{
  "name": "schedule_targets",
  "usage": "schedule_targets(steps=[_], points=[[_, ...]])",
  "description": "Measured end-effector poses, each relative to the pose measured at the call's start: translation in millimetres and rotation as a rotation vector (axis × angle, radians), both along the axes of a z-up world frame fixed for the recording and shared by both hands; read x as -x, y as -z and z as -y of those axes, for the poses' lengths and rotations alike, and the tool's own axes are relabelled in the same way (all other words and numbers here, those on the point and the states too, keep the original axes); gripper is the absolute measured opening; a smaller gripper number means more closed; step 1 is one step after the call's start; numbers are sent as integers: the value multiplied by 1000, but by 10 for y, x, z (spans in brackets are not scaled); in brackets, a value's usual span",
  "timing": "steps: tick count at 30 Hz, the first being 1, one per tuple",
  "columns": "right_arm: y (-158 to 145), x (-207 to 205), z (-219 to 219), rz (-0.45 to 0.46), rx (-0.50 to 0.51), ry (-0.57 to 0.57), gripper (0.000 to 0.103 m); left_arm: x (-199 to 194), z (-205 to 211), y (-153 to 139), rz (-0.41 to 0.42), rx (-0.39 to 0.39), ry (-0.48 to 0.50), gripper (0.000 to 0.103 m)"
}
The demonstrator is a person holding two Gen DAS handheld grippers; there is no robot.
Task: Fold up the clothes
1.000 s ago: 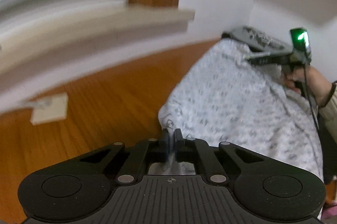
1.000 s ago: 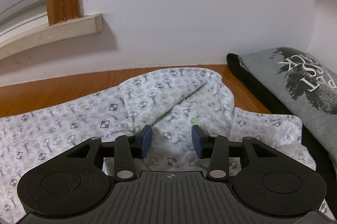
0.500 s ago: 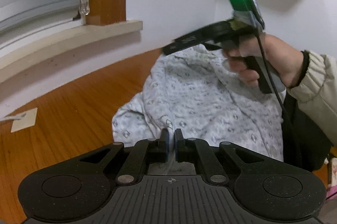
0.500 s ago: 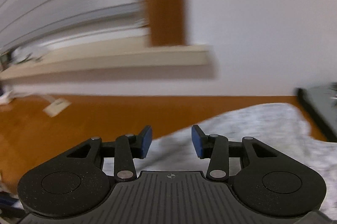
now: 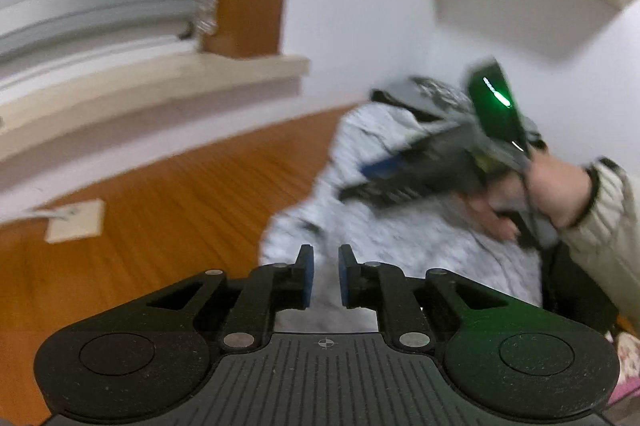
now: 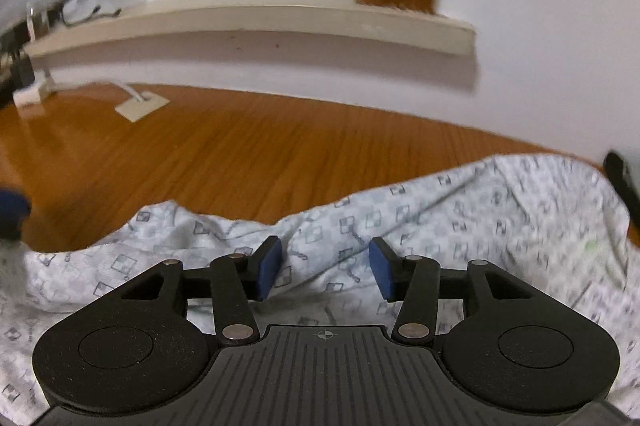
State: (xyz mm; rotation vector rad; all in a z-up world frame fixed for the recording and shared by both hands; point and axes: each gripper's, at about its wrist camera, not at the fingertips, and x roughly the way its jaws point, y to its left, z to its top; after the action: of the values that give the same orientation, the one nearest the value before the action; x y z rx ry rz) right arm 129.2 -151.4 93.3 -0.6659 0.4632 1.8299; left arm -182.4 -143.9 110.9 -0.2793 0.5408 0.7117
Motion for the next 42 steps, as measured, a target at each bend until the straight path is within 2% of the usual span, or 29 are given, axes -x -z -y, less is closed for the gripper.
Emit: schedule_targets(steps=[1,2,4,12,15,16,17,20,22,24,27,29,32,35,39,41,42], points=[[15,-11,19,-4,-9,-3,48,-15,-76,-17,-23,-14,1,15],[30,-21,38,-8,-17,-6,48,-30,-151,-35,-46,-28,1,28],[60,-40,76,-16,-35,-11,48,-119,-340,21,-108,-37,34,39],[35,-138,173,-85,-112,-13,48,-454,-789,333,-163,52,105,39],[9,-187,206,-116,-138,-14,48,-564,-929,409,-179,76,121,33],[0,-203,216,-126,-147,-15,48,-576,-940,396,-180,76,120,11],[-9,-220,227,-136,-156,-15,48,-580,-924,341,-189,49,109,3],[-36,-269,260,-167,-182,-17,48,-588,-867,158,-220,-45,70,3],[-67,-323,275,-177,-204,2,48,-532,-822,-178,-201,-158,26,3],[-105,-391,282,-178,-226,31,47,-497,-793,-558,-169,-237,5,3],[-114,-491,225,-174,-224,58,47,-574,-618,-1122,-196,-461,-37,2],[-91,-567,174,-194,-218,90,47,-614,-573,-1365,-175,-494,-48,2],[-29,-630,128,-206,-220,127,47,-723,-549,-1275,-265,-568,-75,3],[20,-658,85,-207,-196,145,47,-693,-700,-911,-311,-470,-77,3],[77,-669,7,-193,-158,173,48,-384,-988,-485,-262,-295,-128,3],[88,-643,-5,-171,-144,178,48,-197,-1101,-341,-233,-230,-153,12],[94,-630,-11,-161,-137,180,48,-121,-1136,-291,-229,-213,-170,13]])
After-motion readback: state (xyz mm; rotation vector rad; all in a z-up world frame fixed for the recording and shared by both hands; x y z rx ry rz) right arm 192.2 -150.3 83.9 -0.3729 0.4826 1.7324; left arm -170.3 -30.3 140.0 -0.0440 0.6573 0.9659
